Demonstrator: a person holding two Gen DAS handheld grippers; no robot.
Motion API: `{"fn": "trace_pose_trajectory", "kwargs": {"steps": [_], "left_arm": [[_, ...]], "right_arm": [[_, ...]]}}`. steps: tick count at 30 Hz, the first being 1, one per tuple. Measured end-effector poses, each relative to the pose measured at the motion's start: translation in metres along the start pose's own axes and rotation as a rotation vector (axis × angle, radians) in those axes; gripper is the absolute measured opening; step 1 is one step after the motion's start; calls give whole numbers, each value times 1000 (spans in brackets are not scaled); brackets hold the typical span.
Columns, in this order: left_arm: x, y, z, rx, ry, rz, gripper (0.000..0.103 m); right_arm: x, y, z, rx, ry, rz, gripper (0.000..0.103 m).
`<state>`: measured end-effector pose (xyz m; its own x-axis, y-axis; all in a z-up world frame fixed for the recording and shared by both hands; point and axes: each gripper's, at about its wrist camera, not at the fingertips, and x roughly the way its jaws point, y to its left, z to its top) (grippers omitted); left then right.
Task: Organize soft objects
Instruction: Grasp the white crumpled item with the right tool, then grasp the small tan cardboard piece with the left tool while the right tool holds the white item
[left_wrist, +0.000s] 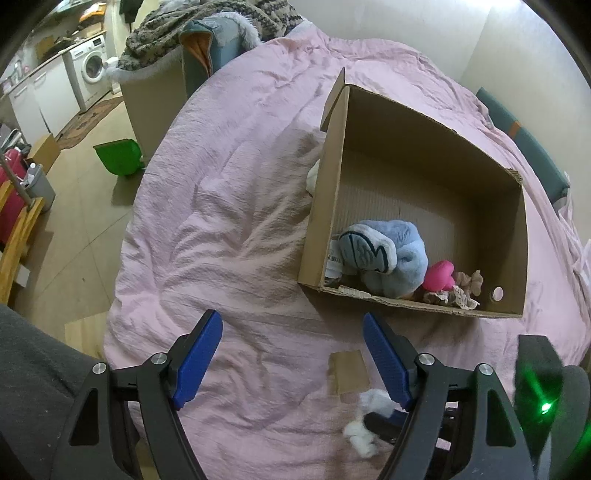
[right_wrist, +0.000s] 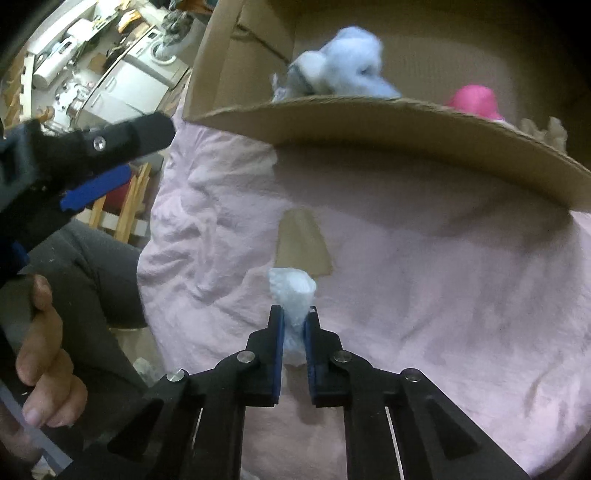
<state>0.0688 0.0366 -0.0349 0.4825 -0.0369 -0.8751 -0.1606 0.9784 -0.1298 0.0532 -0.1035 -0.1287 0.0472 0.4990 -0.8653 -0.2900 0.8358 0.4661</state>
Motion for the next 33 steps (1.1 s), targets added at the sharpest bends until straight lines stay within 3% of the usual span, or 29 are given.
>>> {"fn": "trace_pose_trajectory", "kwargs": {"steps": [13,20,23,25,27,31,33], "left_arm": [[3,-1,-2,5,23,-17,76],[15,4,-4,-28,65,-19,76],[22,-6,-9,7,93,-32,75],[32,-18,-15,52,135,-53,62],[42,-30,-20,88,169,-67,55],[57,-46,-28,101,190,-66,55],[66,-51,-32,110,210,-58,46]], "right_arm": [[-85,-30,-5,80,-207,-18,11],[-105,-48,-13,132,-297,-43,11],[-105,-52,-12,155,-318,-57,11],[-106,-55,-11,168,-324,-56,11],[-105,-57,-10,179,-329,-57,11],[-106,-58,-10,181,-335,-47,11],[-107,-59,-11,178,-336,-45,11]]}}
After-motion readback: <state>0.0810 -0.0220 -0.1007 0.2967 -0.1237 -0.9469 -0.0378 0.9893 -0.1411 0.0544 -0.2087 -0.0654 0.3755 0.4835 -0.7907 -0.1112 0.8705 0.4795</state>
